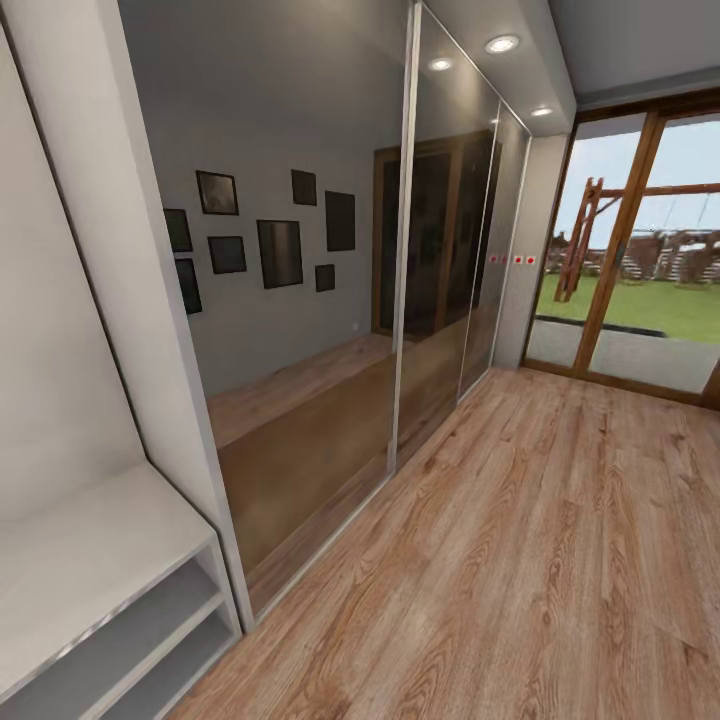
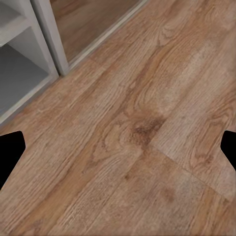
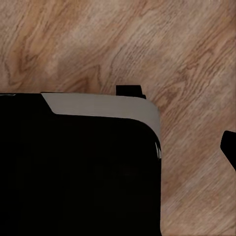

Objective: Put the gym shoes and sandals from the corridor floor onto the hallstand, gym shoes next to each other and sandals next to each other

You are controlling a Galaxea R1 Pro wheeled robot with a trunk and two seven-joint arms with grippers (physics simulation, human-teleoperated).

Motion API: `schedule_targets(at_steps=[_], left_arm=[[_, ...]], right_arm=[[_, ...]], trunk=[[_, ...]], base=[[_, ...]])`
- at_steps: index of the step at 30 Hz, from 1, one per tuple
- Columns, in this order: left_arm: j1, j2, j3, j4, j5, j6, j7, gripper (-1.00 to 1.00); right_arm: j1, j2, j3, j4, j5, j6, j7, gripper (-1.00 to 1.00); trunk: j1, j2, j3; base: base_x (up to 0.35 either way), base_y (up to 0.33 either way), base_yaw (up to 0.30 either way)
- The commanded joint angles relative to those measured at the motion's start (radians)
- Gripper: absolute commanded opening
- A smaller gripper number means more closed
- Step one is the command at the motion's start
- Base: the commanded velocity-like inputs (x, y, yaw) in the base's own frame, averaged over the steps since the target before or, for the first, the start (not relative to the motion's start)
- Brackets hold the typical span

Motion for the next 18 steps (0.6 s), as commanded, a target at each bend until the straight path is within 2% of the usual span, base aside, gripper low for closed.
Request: schedule_targets(at_steps=[1,5,9,18], left_arm=[[-0.001,0.0,0.0,0.001,0.0,-0.003,0.0,1.0],[-0.001,0.0,0.0,0.001,0.0,-0.003,0.0,1.0],[-0.001,-0.001,-0.001,0.001,0.0,-0.003,0.0,1.0],[-0.001,-0.001,-0.001,0.002,0.0,-0.003,0.0,1.0]], right_arm=[[0.0,0.0,-0.001,-0.001,0.0,0.0,0.0,1.0],[0.0,0.0,-0.001,-0.002,0.0,0.0,0.0,1.0],[0.0,0.001,-0.001,-0.002,0.0,0.0,0.0,1.0],[0.0,0.002,-0.001,-0.001,0.0,0.0,-0.002,1.0]], trunk=[[0.0,0.0,-0.001],[0.0,0.0,-0.001],[0.0,0.0,-0.001],[0.0,0.0,-0.001]], base=[[0.0,0.0,0.008],[0.0,0.0,0.059],[-0.079,-0.067,0.169],[-0.236,-0.202,0.274]])
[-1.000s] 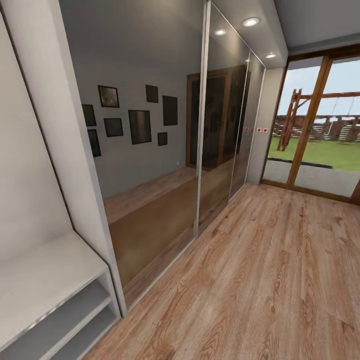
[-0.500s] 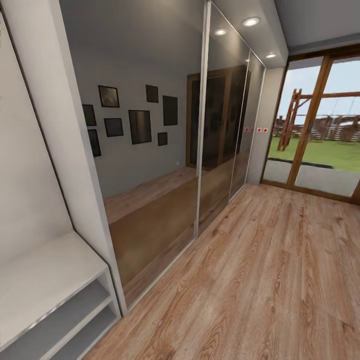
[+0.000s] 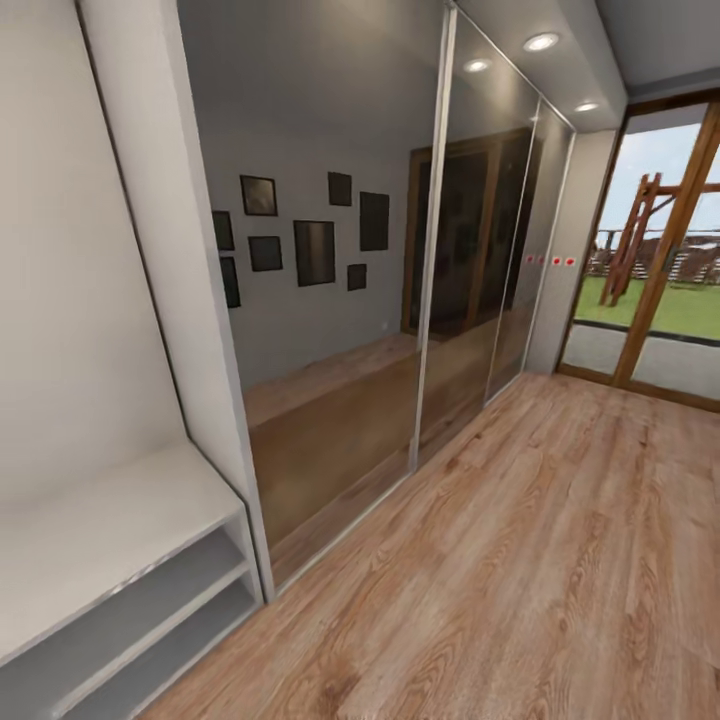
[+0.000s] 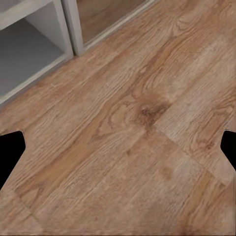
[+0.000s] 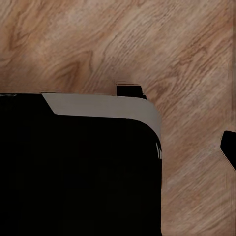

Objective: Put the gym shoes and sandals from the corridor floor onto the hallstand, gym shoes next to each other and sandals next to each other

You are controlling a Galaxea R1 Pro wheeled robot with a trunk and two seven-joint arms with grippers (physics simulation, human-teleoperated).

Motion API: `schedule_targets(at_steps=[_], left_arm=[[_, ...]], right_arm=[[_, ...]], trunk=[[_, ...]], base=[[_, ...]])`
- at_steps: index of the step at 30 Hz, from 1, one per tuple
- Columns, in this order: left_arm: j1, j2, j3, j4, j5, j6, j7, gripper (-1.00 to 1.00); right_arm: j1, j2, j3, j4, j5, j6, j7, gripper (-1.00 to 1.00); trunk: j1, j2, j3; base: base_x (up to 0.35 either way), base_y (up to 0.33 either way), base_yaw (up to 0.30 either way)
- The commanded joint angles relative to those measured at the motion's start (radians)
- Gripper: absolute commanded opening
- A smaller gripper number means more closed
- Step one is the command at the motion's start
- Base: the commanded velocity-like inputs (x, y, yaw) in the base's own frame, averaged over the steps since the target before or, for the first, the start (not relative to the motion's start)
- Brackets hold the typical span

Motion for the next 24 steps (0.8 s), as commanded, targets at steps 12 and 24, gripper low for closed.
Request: schedule_targets(at_steps=[12,24], left_arm=[[-0.001,0.0,0.0,0.001,0.0,-0.003,0.0,1.0],[-0.001,0.0,0.0,0.001,0.0,-0.003,0.0,1.0]], right_arm=[[0.0,0.0,-0.001,0.0,0.0,0.0,-0.001,1.0],[0.0,0.0,-0.001,0.0,0.0,0.0,-0.001,1.0]], trunk=[[-0.001,-0.001,-0.001],[-0.001,-0.001,-0.001]], base=[[-0.282,-0.107,0.29],[-0.052,-0.002,0.291]])
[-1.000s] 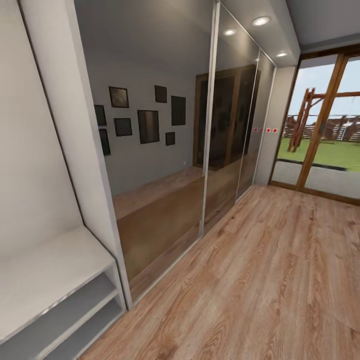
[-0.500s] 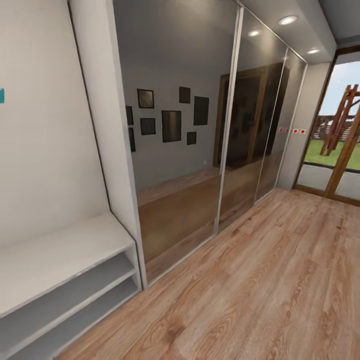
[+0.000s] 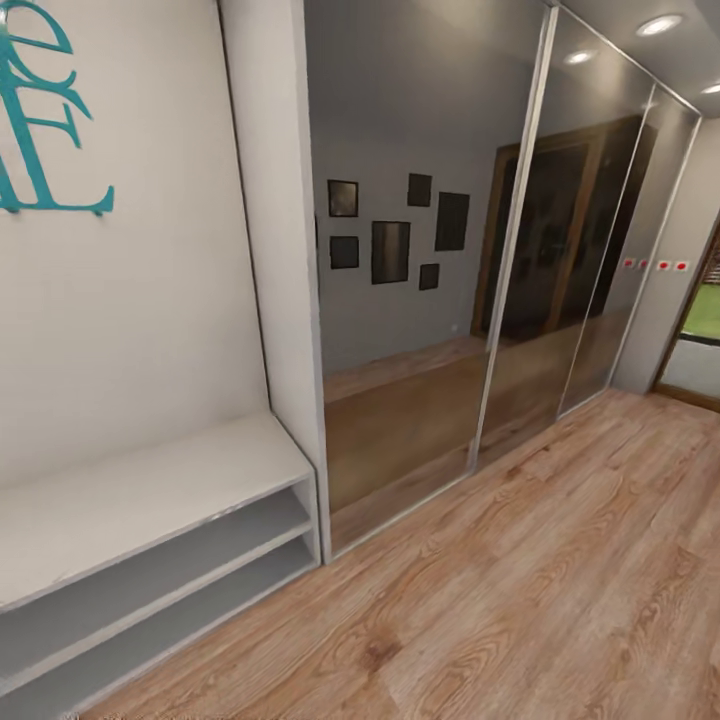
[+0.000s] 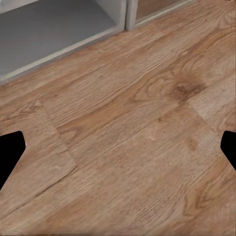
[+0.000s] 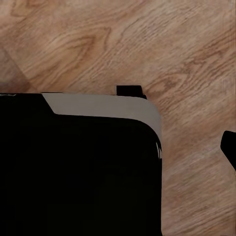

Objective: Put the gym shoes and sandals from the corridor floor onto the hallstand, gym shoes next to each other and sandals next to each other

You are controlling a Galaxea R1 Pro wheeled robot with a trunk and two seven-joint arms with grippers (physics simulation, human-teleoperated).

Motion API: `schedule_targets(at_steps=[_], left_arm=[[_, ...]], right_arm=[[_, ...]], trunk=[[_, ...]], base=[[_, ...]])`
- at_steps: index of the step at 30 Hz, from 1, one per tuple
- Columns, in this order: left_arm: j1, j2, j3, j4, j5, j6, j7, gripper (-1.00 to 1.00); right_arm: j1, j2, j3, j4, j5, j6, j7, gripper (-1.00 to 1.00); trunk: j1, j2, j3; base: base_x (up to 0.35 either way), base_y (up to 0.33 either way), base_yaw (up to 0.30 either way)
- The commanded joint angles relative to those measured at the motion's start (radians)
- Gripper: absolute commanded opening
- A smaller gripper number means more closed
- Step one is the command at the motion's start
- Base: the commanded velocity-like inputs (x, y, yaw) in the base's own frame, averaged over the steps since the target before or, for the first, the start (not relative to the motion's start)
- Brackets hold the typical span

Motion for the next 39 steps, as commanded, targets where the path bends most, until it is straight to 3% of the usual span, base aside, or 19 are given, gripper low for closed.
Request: schedule_targets(at_steps=[1,39], left_arm=[[-0.001,0.0,0.0,0.001,0.0,-0.003,0.0,1.0],[-0.001,0.0,0.001,0.002,0.0,-0.003,0.0,1.0]], right_arm=[[0.0,0.0,-0.001,-0.001,0.0,0.0,0.0,1.0],[0.0,0.0,-0.001,-0.001,0.0,0.0,0.0,1.0]], trunk=[[0.0,-0.001,-0.001],[0.0,-0.001,-0.001]], base=[[-0.003,0.0,0.291],[0.0,0.0,0.291]])
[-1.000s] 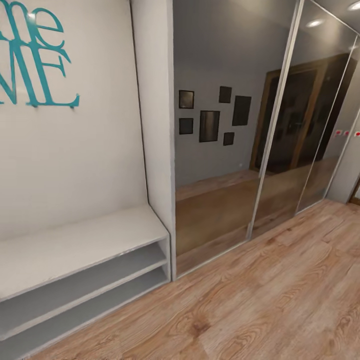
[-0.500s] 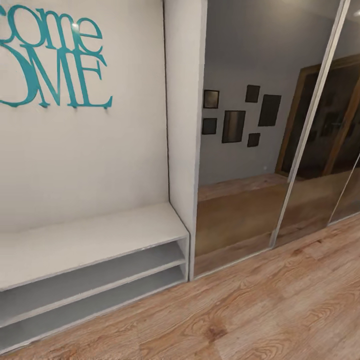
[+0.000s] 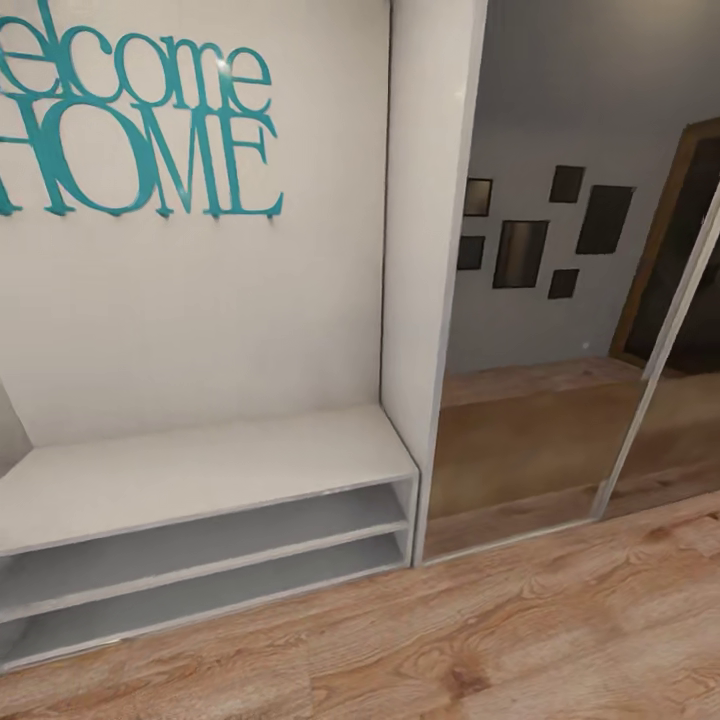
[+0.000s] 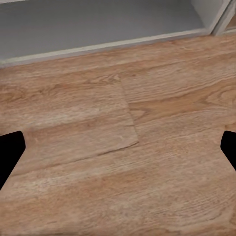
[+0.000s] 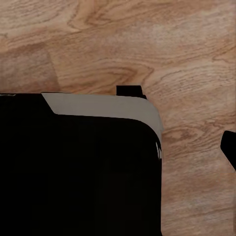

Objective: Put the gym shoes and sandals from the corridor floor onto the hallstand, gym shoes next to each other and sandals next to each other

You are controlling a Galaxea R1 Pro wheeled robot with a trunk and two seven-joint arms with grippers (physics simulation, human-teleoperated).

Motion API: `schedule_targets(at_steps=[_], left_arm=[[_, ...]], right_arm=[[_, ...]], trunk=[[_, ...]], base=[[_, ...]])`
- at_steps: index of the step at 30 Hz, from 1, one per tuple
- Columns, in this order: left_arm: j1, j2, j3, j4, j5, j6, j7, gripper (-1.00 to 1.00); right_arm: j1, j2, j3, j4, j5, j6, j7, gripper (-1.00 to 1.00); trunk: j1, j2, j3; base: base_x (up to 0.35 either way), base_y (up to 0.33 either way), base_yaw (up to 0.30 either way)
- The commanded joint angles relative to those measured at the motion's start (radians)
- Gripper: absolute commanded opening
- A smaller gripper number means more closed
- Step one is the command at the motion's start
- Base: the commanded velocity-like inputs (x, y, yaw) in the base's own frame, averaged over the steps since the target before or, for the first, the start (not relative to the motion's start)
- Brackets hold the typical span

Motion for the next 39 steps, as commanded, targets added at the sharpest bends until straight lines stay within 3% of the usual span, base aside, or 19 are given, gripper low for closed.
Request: schedule_targets(at_steps=[1,39], left_arm=[[-0.001,0.0,0.0,0.001,0.0,-0.003,0.0,1.0],[-0.001,0.0,0.001,0.002,0.0,-0.003,0.0,1.0]], right_arm=[[0.0,0.0,-0.001,-0.001,0.0,0.0,0.0,1.0],[0.0,0.0,-0.001,-0.001,0.0,0.0,-0.003,1.0]], trunk=[[0.0,-0.001,-0.001],[0.0,-0.001,-0.001]], base=[[0.0,0.0,0.291],[0.0,0.0,0.293]])
